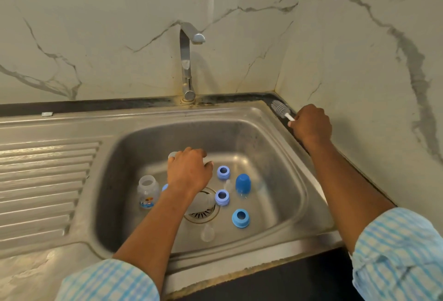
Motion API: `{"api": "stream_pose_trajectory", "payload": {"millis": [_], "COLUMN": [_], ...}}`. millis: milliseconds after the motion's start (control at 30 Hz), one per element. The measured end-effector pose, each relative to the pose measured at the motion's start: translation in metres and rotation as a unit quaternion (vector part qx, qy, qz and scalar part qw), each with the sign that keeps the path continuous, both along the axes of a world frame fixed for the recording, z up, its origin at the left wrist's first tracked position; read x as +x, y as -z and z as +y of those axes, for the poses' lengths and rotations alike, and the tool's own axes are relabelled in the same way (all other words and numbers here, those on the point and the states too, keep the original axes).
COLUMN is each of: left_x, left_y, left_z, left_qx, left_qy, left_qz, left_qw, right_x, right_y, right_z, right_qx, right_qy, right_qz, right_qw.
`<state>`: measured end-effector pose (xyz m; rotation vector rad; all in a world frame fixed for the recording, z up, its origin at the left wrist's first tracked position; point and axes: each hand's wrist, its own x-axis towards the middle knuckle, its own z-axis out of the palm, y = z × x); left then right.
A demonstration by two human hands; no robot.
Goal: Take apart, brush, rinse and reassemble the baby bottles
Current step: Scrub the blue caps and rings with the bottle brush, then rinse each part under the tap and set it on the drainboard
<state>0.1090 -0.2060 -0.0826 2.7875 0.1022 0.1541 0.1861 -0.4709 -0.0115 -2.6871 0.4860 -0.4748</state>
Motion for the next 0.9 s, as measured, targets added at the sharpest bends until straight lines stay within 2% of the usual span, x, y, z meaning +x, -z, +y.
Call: {"api": "stream_pose_trajectory", "payload": {"millis": [400, 633, 767, 900], "left_x": [0.007, 0.005, 0.004, 0.002], "left_y": [0.008, 0.005, 0.002, -0.005], "left_z": [0.002, 0.001, 0.002, 0.010], "left_qx": [-0.016, -0.014, -0.017, -0.043], "left_qy": [-0.008, -0.012, -0.016, -0.027], "left_qz": [-0.001, -0.006, -0.005, -0.007], "left_qw": [1.000, 1.000, 1.000, 0.999], "right_x": [-0.001, -0.001, -0.010, -0.017], "right_y": [0.016, 0.025, 0.029, 0.029], "right_z": [-0.013, -0.001, 0.024, 0.059], "right_qx": [-0.091, -0.124, -0.142, -0.069], "right_qy": [0.021, 0.024, -0.018, -0.120], "right_qz": [0.048, -0.020, -0.078, -0.103], "right_qw": [0.994, 0.992, 0.987, 0.985]}}
